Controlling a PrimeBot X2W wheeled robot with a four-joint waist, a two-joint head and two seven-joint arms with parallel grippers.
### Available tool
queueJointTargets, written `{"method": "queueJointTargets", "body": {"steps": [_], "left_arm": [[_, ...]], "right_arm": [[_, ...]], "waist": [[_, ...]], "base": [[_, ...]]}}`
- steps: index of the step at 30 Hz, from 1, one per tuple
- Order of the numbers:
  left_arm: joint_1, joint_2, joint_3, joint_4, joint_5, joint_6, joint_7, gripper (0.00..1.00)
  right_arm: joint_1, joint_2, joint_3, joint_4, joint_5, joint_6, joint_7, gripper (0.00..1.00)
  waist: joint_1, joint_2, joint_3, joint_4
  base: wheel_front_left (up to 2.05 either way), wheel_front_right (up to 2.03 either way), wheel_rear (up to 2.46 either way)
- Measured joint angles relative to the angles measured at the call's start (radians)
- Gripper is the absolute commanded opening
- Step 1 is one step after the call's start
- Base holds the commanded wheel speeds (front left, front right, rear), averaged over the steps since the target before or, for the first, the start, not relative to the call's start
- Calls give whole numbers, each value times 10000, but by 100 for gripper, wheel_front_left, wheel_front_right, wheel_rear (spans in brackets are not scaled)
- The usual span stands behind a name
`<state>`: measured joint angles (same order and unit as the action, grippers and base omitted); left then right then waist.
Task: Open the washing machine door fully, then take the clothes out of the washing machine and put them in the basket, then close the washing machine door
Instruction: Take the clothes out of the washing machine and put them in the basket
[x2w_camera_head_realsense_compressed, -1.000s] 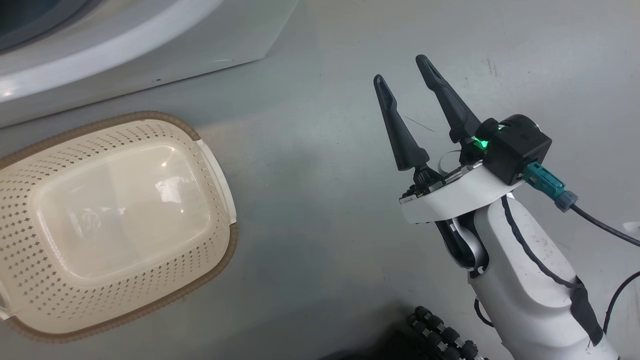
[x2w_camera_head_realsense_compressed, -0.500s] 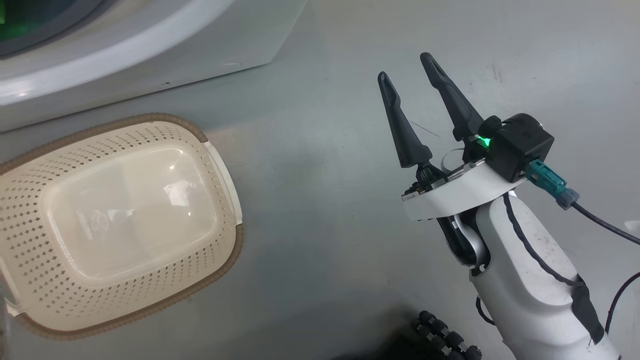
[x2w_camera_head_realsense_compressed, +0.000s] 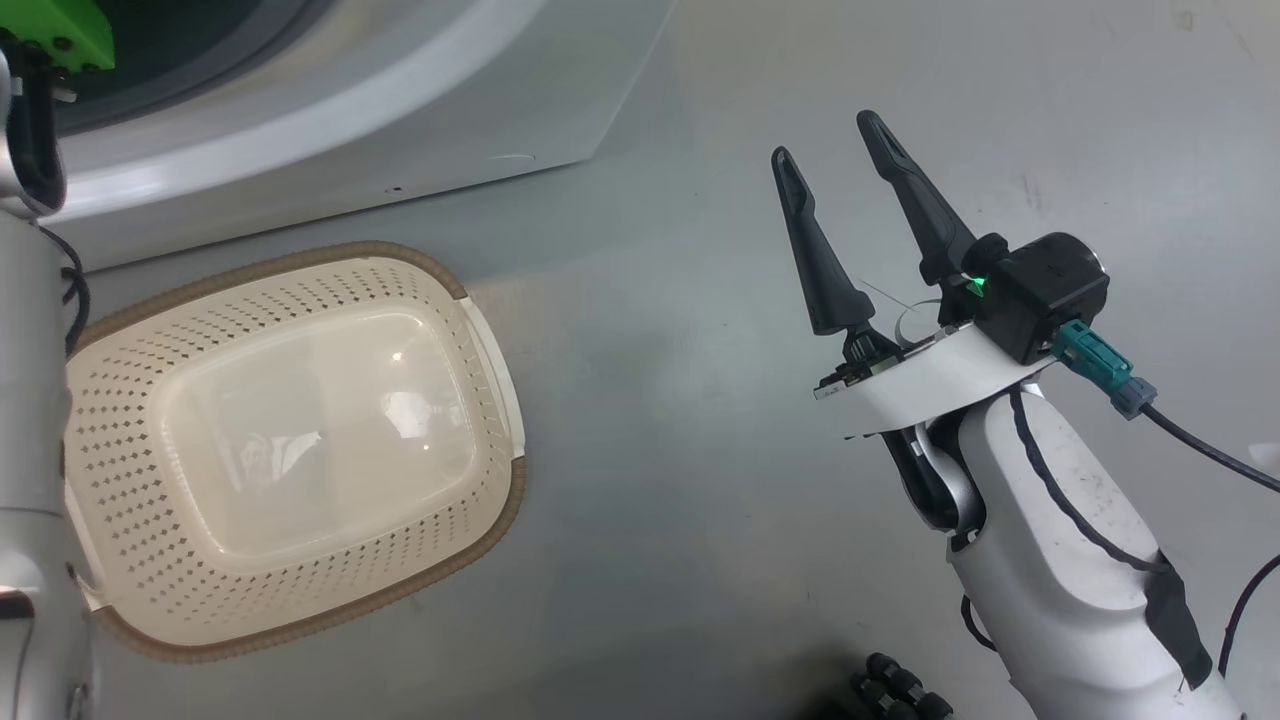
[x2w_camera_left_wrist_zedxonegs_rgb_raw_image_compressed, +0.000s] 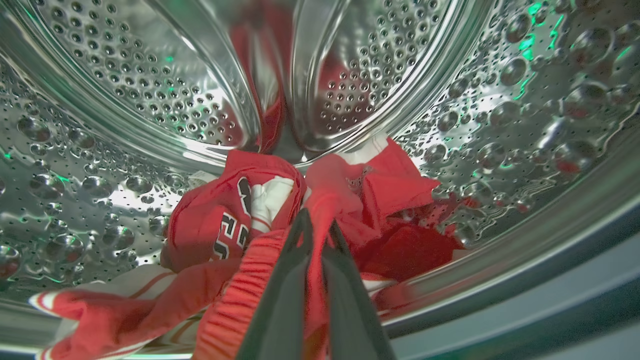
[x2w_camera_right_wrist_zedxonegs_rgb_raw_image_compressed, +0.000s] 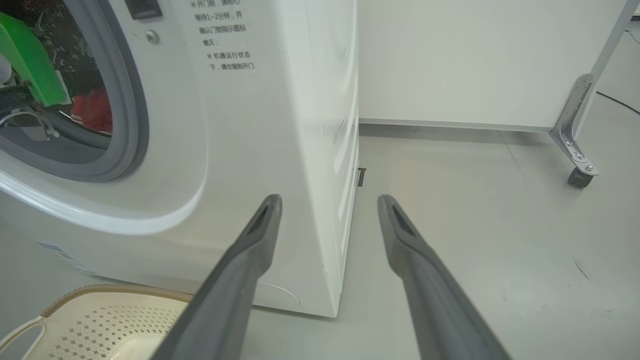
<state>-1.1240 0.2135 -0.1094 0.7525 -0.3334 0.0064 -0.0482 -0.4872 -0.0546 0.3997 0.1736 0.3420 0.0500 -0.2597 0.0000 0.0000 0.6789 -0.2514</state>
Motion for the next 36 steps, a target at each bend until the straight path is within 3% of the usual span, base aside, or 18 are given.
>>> {"method": "queueJointTargets", "body": {"steps": [11, 28, 36], "left_arm": [[1310, -431, 67, -775, -54, -31, -1925, 0], [3897, -872, 92, -2715, 27, 182, -2040, 0], [4919, -1099, 341, -4951, 209, 328, -2071, 0]], "right_arm": [[194, -8, -169, 244, -295, 13, 0, 100], [1095, -15, -516, 675, -477, 105, 0, 100], [1600, -15, -742, 909, -552, 198, 0, 100]], "waist": [[0, 0, -671, 466], [-1, 0, -2094, 1203], [-1, 0, -2980, 1557]], "base": [[0, 0, 0], [0, 0, 0], [0, 0, 0]]}}
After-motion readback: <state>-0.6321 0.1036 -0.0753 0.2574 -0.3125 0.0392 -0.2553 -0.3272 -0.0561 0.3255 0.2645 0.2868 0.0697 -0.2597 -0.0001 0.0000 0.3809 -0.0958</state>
